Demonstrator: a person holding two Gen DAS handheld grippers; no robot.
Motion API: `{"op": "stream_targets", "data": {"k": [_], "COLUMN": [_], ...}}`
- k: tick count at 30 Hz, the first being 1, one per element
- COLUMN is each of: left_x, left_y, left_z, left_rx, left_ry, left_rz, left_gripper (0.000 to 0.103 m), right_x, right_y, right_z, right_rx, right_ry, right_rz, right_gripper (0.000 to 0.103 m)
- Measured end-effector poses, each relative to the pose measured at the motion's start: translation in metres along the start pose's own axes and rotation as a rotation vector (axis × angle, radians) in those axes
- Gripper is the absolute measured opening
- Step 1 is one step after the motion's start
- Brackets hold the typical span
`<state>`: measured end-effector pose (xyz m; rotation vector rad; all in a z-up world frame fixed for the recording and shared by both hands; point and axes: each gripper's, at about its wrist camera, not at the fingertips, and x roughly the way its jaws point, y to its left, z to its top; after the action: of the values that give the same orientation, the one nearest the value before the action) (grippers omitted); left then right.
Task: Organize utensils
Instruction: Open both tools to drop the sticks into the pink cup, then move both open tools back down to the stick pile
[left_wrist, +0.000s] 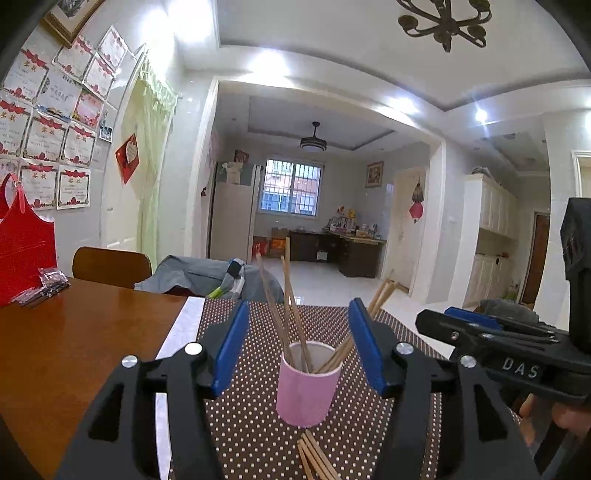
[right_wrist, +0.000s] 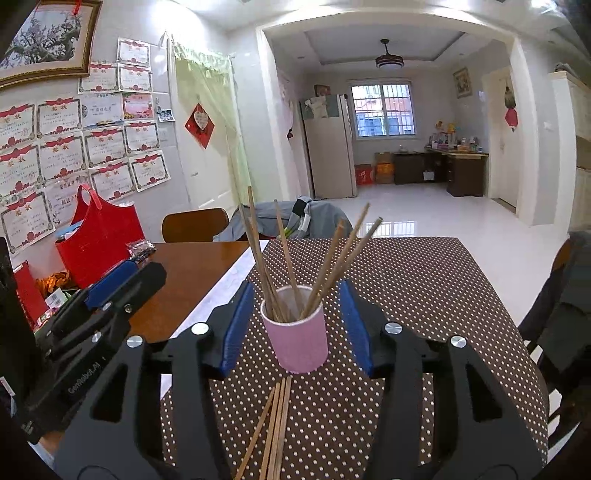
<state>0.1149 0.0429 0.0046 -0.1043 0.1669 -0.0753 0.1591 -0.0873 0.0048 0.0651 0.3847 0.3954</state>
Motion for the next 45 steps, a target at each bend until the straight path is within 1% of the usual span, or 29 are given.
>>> {"op": "stream_targets", "data": {"k": [2,9,15,17,21,24,30,35,41,45], "left_x": [0.0,0.006,0.023,0.028,0.043,0.055,0.07,0.076,0.081,0.083], "left_y": [-0.001,-0.004,0.004,0.007,0.01,0.006,-0.003,-0.009,-0.01,-0.003], "left_z": [-0.003,-0.017,-0.038,-0.045,-0.067,-0.091,-0.132,-0.15,-0.154,-0.153], "left_rx": [0.005,0.029,0.015,0.006,0.006,0.032,0.079,0.112,0.169,0.154], "left_ry": [0.025,0.18,0.37,0.416,0.559,0.677,0.823,0.884,0.88,0.874], "left_rz": [-0.002,-0.001,0.017,0.02,0.015,-0.007,-0.034,-0.039,-0.016,-0.016], "left_gripper": [0.056,0.056,0.056,0.056,0.056,0.056,0.056,0.056,0.056,0.055], "right_x": [-0.004,-0.013,-0.006,-0.003,0.007,0.014,0.028,0.035,0.043,0.047], "right_y": [-0.002,-0.016,-0.022,-0.024,-0.028,-0.031,-0.038,-0.043,-0.044,-0.043], "right_z": [-0.004,-0.022,-0.043,-0.05,-0.067,-0.079,-0.101,-0.113,-0.12,-0.122], "right_rx": [0.005,0.031,0.036,0.039,0.045,0.05,0.069,0.082,0.086,0.076], "right_ry": [0.006,0.04,0.101,0.125,0.183,0.227,0.3,0.347,0.379,0.396], "right_rz": [-0.002,-0.005,-0.003,-0.004,-0.001,0.001,0.002,0.002,0.008,0.013], "right_gripper": [0.05,0.051,0.053,0.053,0.054,0.055,0.056,0.058,0.059,0.059]}}
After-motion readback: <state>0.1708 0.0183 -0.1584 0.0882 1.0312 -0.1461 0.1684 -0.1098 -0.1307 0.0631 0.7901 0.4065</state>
